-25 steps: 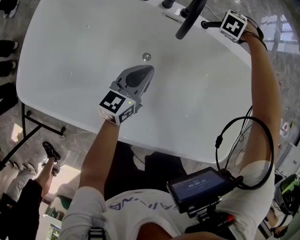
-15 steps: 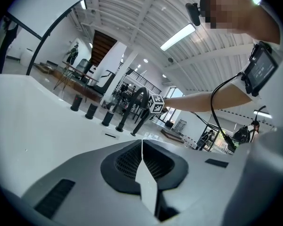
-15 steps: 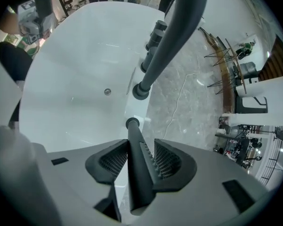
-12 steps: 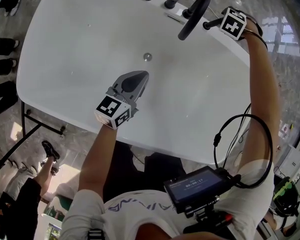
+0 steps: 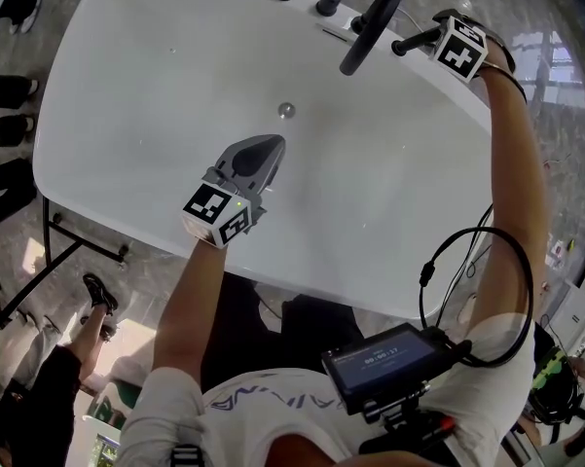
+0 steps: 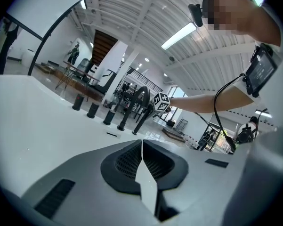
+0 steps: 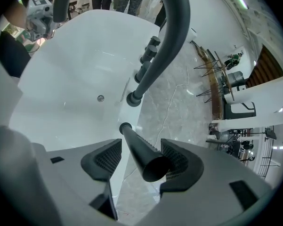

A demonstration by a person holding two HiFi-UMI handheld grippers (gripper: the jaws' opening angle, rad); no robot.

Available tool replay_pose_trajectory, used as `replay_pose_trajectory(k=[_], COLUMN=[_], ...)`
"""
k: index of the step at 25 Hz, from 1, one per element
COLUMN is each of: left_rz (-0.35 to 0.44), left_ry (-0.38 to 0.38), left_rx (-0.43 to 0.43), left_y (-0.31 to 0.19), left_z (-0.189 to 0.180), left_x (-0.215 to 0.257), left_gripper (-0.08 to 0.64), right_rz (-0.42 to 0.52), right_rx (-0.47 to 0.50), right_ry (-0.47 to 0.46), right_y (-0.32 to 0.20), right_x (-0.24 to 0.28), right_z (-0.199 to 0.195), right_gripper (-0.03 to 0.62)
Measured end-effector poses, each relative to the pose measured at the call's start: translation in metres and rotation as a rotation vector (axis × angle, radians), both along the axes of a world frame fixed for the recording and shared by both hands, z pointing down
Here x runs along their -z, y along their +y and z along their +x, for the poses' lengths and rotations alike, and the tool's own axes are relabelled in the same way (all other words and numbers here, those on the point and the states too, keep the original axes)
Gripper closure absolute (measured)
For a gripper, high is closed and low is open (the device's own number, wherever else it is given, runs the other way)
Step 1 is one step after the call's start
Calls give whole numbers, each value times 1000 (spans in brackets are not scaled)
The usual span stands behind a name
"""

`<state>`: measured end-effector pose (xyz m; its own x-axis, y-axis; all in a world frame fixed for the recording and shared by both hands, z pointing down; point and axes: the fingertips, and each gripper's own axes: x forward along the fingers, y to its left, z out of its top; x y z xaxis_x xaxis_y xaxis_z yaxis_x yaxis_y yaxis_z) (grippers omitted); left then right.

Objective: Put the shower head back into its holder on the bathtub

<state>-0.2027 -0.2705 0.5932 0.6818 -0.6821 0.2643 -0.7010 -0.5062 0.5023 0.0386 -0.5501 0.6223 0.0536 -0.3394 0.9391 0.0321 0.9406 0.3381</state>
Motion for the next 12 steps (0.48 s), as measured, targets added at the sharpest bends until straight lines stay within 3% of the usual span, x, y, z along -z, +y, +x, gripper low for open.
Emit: replay_pose_trajectory(k=[12], left_rz=[1], left_ry=[3], left_rx=[4], left_y=[20], left_z=[8], left_x=[17], left_gripper=[537], right_rz=[123], right_rx=[21], right_ry=[-131], right_y=[14], right_x=[49], right_z=[-6], right_gripper=[341])
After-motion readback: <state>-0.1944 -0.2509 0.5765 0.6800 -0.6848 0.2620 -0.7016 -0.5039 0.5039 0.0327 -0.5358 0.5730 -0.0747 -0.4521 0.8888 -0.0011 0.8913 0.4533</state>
